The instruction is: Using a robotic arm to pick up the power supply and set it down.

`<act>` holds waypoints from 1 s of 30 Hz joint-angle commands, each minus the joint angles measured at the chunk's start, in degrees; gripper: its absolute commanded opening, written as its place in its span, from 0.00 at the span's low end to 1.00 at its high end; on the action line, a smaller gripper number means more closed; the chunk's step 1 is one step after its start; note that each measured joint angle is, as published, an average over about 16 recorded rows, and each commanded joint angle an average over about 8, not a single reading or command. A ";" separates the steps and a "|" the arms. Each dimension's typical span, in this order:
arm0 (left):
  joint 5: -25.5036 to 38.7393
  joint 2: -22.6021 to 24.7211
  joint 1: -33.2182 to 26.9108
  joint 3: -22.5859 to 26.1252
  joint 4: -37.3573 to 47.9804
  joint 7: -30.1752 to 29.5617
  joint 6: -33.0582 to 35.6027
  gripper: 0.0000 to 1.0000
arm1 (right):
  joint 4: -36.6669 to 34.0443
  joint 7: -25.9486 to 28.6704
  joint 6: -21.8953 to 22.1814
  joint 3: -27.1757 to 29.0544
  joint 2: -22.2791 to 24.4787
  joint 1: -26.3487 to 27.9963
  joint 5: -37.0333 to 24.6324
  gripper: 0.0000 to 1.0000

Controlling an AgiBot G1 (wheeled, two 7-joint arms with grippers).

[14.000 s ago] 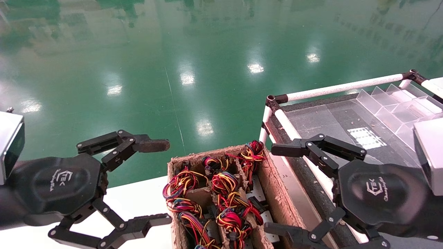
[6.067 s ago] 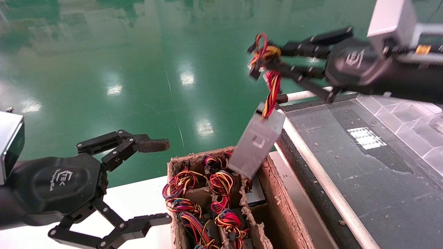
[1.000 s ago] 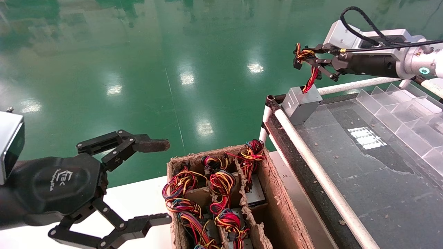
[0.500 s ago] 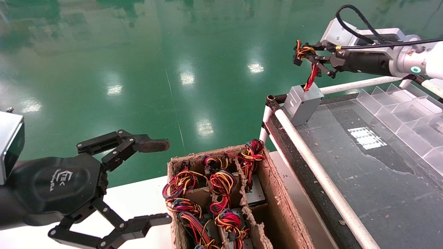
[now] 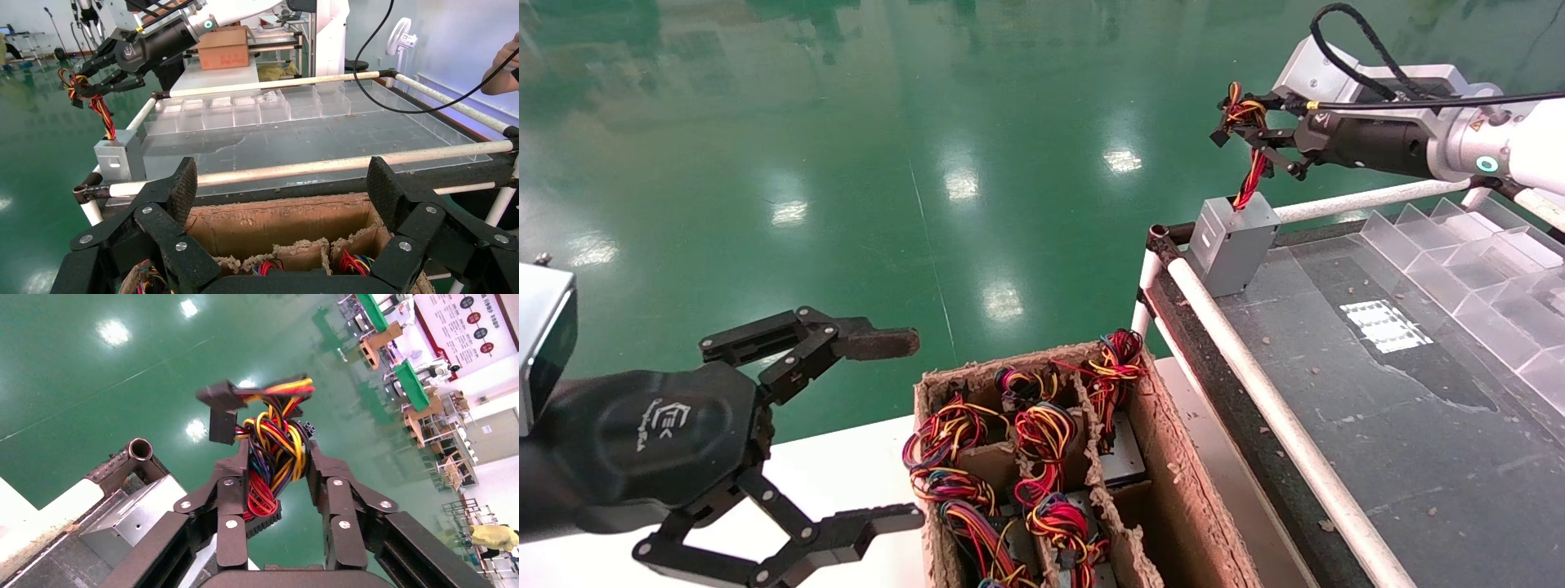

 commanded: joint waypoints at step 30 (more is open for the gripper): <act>-0.02 -0.01 0.00 0.02 0.04 0.03 -0.02 1.00 | 7.39 15.84 -13.81 9.94 7.48 -6.26 15.38 1.00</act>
